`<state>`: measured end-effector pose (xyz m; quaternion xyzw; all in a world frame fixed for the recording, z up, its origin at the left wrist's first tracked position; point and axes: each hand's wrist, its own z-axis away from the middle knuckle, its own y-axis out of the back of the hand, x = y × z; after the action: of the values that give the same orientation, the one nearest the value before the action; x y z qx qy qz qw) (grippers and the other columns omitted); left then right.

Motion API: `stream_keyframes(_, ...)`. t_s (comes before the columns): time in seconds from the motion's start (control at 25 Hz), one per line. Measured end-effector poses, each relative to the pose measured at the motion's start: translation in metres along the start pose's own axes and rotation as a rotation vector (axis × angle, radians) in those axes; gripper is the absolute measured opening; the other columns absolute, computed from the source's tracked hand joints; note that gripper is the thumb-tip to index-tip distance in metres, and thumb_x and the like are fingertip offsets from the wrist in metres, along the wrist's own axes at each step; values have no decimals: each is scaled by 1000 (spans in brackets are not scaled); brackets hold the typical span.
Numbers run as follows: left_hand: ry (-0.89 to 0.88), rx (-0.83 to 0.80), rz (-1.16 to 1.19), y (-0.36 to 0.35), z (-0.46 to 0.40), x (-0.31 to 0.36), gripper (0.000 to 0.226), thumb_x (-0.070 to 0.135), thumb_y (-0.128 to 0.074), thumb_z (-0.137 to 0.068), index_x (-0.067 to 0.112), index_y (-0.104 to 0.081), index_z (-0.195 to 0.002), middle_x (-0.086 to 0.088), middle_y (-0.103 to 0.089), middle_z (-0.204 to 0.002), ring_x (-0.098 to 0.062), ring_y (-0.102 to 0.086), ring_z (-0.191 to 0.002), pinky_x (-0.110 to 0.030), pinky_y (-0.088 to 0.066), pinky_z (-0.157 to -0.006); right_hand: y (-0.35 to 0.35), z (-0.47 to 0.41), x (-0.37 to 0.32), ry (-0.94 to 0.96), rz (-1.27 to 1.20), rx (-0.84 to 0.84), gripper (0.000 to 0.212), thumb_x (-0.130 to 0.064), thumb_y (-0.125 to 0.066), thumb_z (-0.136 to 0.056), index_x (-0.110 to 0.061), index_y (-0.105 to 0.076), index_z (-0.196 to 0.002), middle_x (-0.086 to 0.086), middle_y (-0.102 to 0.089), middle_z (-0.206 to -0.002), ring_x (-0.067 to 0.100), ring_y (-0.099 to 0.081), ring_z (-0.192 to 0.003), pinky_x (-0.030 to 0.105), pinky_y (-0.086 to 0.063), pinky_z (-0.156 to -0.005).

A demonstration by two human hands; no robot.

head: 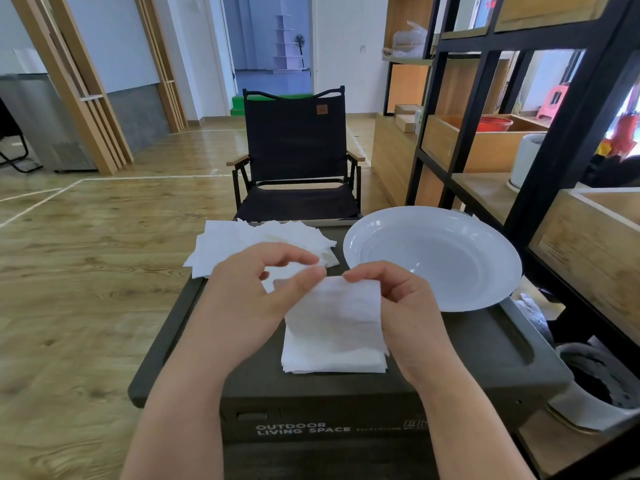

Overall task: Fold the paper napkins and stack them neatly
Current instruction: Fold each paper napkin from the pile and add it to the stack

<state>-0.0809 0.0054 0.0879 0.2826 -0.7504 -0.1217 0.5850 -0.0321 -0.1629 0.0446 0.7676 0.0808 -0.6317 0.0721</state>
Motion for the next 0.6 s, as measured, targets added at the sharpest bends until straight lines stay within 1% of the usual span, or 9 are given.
stream_keyframes(0.04, 31, -34, -45, -2, -2, -6, 31, 60, -58, -73, 42, -69, -95, 29, -67, -97, 13, -56, -95, -14, -41, -79, 0, 1, -1, 9, -53, -3, 44, 3, -61, -85, -35, -73, -66, -12, -71, -83, 18, -66, -89, 35, -59, -71)
stream_keyframes(0.08, 64, -80, -53, -3, -3, -11, 27, 54, -63, -76, 43, -68, -100, 30, -66, -96, 10, -57, -94, -15, -42, -78, 0, 2, -3, 7, -97, -14, 42, 3, -63, -83, -34, -73, -66, -11, -71, -81, 17, -67, -86, 34, -59, -68)
stream_keyframes(0.16, 124, -116, 39, -8, -6, -18, 16, 45, -66, -80, 39, -71, -94, 27, -67, -80, 1, -59, -77, -17, -42, -69, 1, 3, -8, 0, -146, -39, 38, 2, -66, -81, -33, -72, -68, -9, -71, -78, 14, -68, -78, 33, -59, -63)
stream_keyframes(0.24, 136, -80, 112, -10, -8, -22, 8, 38, -69, -81, 31, -73, -81, 18, -67, -69, -2, -56, -63, -16, -41, -60, 1, 2, -8, -6, -145, -38, 31, -2, -65, -82, -33, -70, -78, -8, -72, -77, 13, -70, -76, 32, -60, -62)
stream_keyframes(0.28, 145, -52, 142, -10, -9, -22, 8, 34, -70, -81, 28, -72, -76, 16, -67, -66, 0, -55, -59, -13, -40, -57, 2, 1, -7, -22, -152, -31, 26, -8, -63, -84, -33, -69, -86, -7, -73, -79, 13, -71, -79, 33, -61, -65)
stream_keyframes(0.36, 174, -16, 215, -9, -11, -25, 8, 28, -72, -81, 24, -71, -73, 14, -69, -65, 2, -58, -57, -10, -41, -54, 6, -2, -2, -86, -181, -21, 18, -33, -53, -90, -36, -69, -99, -8, -73, -91, 16, -70, -92, 40, -59, -77)
stream_keyframes(0.44, 194, -8, 260, -7, -11, -25, 7, 27, -72, -81, 24, -71, -74, 13, -69, -63, 1, -58, -57, -14, -42, -54, 7, -3, 0, -183, -192, -54, 36, -56, -42, -88, -36, -69, -100, -6, -72, -101, 19, -67, -100, 45, -54, -88)
stream_keyframes(0.48, 203, 0, 271, -7, -11, -26, 7, 28, -72, -81, 24, -72, -75, 13, -68, -62, 0, -57, -56, -16, -41, -54, 7, -3, 1, -201, -146, -58, 37, -58, -44, -88, -33, -70, -98, -4, -72, -101, 20, -66, -100, 46, -53, -91)
stream_keyframes(0.6, 299, -23, 285, -9, -12, -29, 11, 33, -69, -82, 24, -74, -85, 10, -71, -70, -2, -60, -61, -19, -42, -56, 1, -2, 2, -126, 50, 29, 19, -36, -59, -89, -21, -70, -93, -1, -73, -92, 18, -68, -90, 40, -56, -85)
